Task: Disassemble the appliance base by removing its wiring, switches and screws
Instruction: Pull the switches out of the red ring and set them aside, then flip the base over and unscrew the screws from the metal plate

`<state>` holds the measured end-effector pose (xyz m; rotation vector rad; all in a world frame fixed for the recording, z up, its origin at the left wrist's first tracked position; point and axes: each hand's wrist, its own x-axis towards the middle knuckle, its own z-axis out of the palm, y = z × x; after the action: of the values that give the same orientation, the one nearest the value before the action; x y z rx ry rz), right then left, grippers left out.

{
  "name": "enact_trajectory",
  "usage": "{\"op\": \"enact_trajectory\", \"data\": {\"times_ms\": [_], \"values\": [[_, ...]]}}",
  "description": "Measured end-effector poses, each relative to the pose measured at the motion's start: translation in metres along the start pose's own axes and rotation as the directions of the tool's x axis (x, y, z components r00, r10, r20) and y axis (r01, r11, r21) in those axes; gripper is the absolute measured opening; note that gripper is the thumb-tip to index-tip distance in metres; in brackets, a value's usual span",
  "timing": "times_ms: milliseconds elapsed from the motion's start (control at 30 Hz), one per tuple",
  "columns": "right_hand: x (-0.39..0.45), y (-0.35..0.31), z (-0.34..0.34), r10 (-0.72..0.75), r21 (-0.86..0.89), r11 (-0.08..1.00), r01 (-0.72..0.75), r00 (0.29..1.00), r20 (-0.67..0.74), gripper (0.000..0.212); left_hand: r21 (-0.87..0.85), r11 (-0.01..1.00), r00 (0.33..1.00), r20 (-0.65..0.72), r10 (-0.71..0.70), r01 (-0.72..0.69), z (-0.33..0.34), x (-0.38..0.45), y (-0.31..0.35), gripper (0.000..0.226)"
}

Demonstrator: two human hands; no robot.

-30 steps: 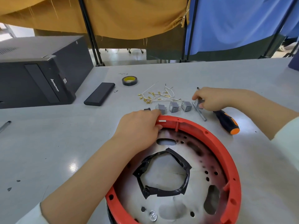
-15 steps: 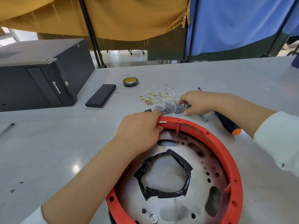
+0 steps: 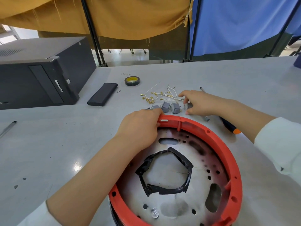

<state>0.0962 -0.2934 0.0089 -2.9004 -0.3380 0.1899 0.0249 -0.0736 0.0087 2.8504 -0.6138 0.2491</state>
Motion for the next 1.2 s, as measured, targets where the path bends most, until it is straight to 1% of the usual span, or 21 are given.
{"op": "enact_trajectory", "data": {"times_ms": [100, 133, 200, 300, 367, 433, 467, 500, 533, 600, 633, 700, 800, 833, 867, 900, 967, 1000, 1033, 1100, 1200], "values": [[-0.008, -0.004, -0.001, -0.008, 0.0, 1.0, 0.008, 0.992, -0.127, 0.06, -0.08, 0.993, 0.997, -0.001, -0.084, 0.083, -0.002, 0.001, -0.001, 0.022], [-0.012, -0.006, -0.002, -0.017, 0.018, 1.0, 0.02, 0.984, -0.176, 0.056, -0.072, 0.991, 0.994, -0.007, -0.112, 0.111, -0.002, 0.001, -0.002, 0.022], [-0.024, -0.013, -0.004, -0.024, 0.112, 0.992, 0.052, 0.972, -0.234, 0.044, 0.025, 0.989, 0.989, -0.021, -0.144, 0.145, -0.002, 0.002, -0.003, 0.017], [-0.046, -0.028, -0.007, 0.018, 0.303, 0.952, 0.037, 0.984, -0.176, 0.03, 0.127, 0.979, 0.987, -0.019, -0.158, 0.159, -0.004, 0.002, -0.001, 0.015], [-0.06, -0.037, -0.007, 0.035, 0.345, 0.939, 0.01, 0.992, -0.123, 0.025, 0.101, 0.98, 0.985, -0.007, -0.173, 0.172, -0.007, 0.002, 0.0, 0.016], [-0.074, -0.044, -0.009, 0.083, 0.412, 0.91, -0.049, 0.994, -0.065, 0.035, 0.012, 0.979, 0.979, -0.022, -0.204, 0.205, -0.013, 0.001, -0.001, 0.018], [-0.08, -0.046, -0.011, 0.127, 0.488, 0.867, -0.098, 0.992, -0.025, 0.043, -0.051, 0.973, 0.973, -0.042, -0.228, 0.226, -0.017, -0.001, -0.002, 0.019], [-0.085, -0.049, -0.014, 0.168, 0.59, 0.792, -0.154, 0.985, 0.032, 0.05, -0.121, 0.962, 0.965, -0.064, -0.254, 0.246, -0.023, -0.003, -0.004, 0.019], [-0.09, -0.051, -0.018, 0.19, 0.698, 0.685, -0.211, 0.976, 0.108, 0.055, -0.192, 0.946, 0.956, -0.086, -0.28, 0.26, -0.03, -0.005, -0.005, 0.02], [-0.099, -0.055, -0.03, 0.122, 0.858, 0.443, -0.262, 0.965, 0.231, 0.05, -0.324, 0.911, 0.942, -0.126, -0.311, 0.257, -0.045, -0.009, -0.009, 0.024], [-0.103, -0.057, -0.036, 0.05, 0.892, 0.374, -0.254, 0.966, 0.254, 0.045, -0.397, 0.885, 0.936, -0.147, -0.321, 0.241, -0.054, -0.01, -0.01, 0.026], [-0.108, -0.061, -0.048, -0.056, 0.924, 0.322, -0.206, 0.97, 0.236, 0.04, -0.526, 0.831, 0.926, -0.193, -0.323, 0.181, -0.072, -0.014, -0.009, 0.028], [-0.115, -0.068, -0.073, -0.022, 0.958, 0.278, -0.075, 0.996, 0.084, 0.03, -0.61, 0.792, 0.938, -0.254, -0.237, 0.035, -0.102, -0.023, -0.006, 0.03], [-0.119, -0.071, -0.082, -0.015, 0.954, 0.301, -0.02, 1.0, 0.026, 0.03, -0.648, 0.761, 0.953, -0.235, -0.191, -0.008, -0.113, -0.027, -0.005, 0.035], [-0.124, -0.074, -0.091, -0.013, 0.939, 0.344, 0.023, 1.0, -0.02, 0.035, -0.688, 0.726, 0.974, -0.18, -0.137, -0.025, -0.123, -0.03, -0.006, 0.045], [-0.129, -0.078, -0.099, -0.013, 0.915, 0.398, 0.062, 0.998, -0.061, 0.042, -0.713, 0.701, 0.993, -0.087, -0.079, -0.007, -0.133, -0.034, -0.007, 0.059], [-0.143, -0.088, -0.11, -0.062, 0.844, 0.513, 0.158, 0.987, -0.147, 0.049, -0.756, 0.647, 0.988, 0.152, 0.027, 0.099, -0.148, -0.042, -0.012, 0.084], [-0.149, -0.093, -0.113, -0.099, 0.788, 0.579, 0.211, 0.977, -0.189, 0.046, -0.799, 0.582, 0.967, 0.243, 0.075, 0.155, -0.153, -0.045, -0.016, 0.088], [-0.155, -0.099, -0.113, -0.129, 0.715, 0.652, 0.252, 0.966, -0.223, 0.043, -0.838, 0.51, 0.949, 0.292, 0.117, 0.195, -0.153, -0.048, -0.021, 0.088], [-0.167, -0.109, -0.11, -0.168, 0.581, 0.758, 0.295, 0.95, -0.264, 0.032, -0.888, 0.396, 0.942, 0.308, 0.136, 0.233, -0.148, -0.053, -0.028, 0.079], [-0.181, -0.123, -0.093, -0.228, 0.421, 0.852, 0.312, 0.944, -0.237, 0.02, -0.88, 0.358, 0.936, 0.35, 0.048, 0.311, -0.13, -0.057, -0.032, 0.059]]}}
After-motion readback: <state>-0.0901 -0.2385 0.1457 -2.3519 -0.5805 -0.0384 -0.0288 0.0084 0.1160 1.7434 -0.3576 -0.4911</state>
